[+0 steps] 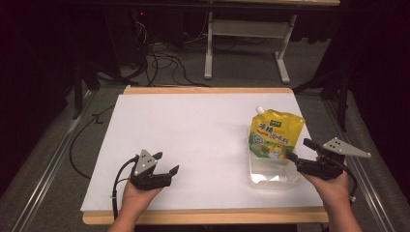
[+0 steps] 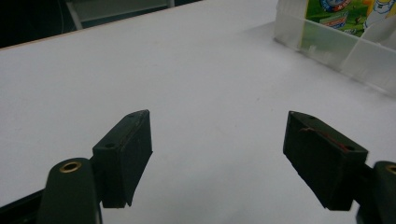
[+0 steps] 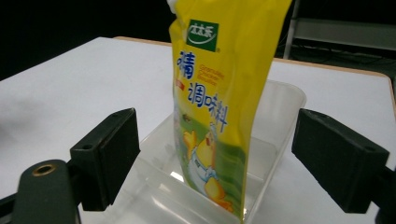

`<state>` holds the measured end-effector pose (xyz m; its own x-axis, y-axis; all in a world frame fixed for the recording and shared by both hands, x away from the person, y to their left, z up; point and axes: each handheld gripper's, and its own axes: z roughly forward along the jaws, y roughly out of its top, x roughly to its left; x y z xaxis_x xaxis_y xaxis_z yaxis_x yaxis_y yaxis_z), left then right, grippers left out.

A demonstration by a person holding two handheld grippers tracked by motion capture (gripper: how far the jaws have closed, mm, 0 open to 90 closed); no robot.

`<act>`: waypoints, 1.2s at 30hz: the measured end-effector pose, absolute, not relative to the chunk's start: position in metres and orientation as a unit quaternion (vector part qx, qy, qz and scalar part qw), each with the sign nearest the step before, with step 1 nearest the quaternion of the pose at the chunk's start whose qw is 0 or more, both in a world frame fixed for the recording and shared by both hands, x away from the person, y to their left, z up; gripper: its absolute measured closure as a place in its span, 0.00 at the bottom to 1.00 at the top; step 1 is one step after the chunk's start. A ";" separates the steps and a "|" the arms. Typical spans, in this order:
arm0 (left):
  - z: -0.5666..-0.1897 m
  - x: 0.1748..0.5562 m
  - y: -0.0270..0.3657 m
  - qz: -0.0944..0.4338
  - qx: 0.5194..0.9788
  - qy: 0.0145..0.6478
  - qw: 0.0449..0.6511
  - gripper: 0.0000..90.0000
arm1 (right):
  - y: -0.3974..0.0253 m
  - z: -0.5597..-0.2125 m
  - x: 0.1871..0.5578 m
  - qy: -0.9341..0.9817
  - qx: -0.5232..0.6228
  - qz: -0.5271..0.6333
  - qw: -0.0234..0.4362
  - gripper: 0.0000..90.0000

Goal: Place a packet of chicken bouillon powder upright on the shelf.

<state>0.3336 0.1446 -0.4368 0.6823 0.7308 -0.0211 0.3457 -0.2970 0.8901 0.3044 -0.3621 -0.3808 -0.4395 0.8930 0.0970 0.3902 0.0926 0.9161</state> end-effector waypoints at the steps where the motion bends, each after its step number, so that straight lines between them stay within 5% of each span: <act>1: -0.437 0.334 0.144 0.199 0.780 0.345 0.483 0.27 | -0.360 -0.379 0.301 0.694 0.459 0.491 0.257 0.17; 26: -0.428 0.320 0.131 0.192 0.778 0.323 0.504 0.27 | -0.226 -0.378 0.304 0.754 0.349 0.524 0.189 0.16; 36: -0.429 0.320 0.126 0.193 0.782 0.325 0.496 0.24 | -0.226 -0.395 0.291 0.766 0.339 0.520 0.166 0.14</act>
